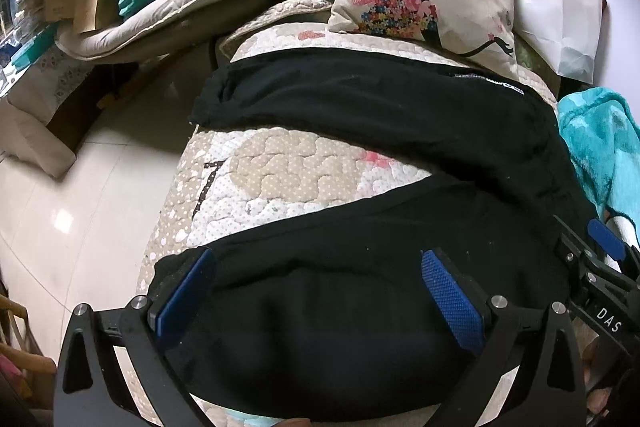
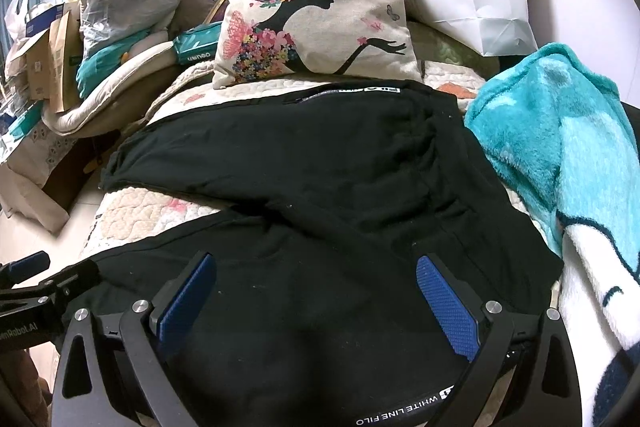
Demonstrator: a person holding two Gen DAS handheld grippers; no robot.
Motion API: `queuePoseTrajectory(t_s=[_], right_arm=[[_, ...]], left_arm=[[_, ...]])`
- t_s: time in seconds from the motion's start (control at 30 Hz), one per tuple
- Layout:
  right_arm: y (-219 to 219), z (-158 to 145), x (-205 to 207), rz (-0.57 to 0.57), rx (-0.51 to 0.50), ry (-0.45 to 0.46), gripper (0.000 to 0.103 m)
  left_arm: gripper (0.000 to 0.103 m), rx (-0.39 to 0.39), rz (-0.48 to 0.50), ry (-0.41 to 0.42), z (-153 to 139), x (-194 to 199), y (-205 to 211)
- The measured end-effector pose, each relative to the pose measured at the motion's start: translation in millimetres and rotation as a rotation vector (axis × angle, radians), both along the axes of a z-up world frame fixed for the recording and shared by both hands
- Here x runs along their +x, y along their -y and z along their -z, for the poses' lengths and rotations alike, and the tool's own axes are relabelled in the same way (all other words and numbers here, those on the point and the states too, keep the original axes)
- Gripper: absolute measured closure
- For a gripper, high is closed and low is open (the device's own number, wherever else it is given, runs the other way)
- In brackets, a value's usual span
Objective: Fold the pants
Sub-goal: 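Position both grippers over the waistband of the black pants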
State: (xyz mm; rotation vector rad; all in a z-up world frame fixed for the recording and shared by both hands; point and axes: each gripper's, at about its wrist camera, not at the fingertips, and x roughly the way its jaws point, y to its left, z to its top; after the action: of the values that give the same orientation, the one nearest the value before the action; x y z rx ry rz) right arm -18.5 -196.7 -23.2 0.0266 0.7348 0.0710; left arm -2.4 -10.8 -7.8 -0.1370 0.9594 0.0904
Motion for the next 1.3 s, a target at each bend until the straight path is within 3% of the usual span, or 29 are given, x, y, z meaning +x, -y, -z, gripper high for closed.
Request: queuePoseTrajectory(t_s=[1.3], right_arm=[[-1.5, 7.4, 0.1, 0.005, 0.004, -0.018, 0.001]], left_arm=[[0.000, -0.051, 0.004, -0.073, 15.1, 2.8, -0.4]])
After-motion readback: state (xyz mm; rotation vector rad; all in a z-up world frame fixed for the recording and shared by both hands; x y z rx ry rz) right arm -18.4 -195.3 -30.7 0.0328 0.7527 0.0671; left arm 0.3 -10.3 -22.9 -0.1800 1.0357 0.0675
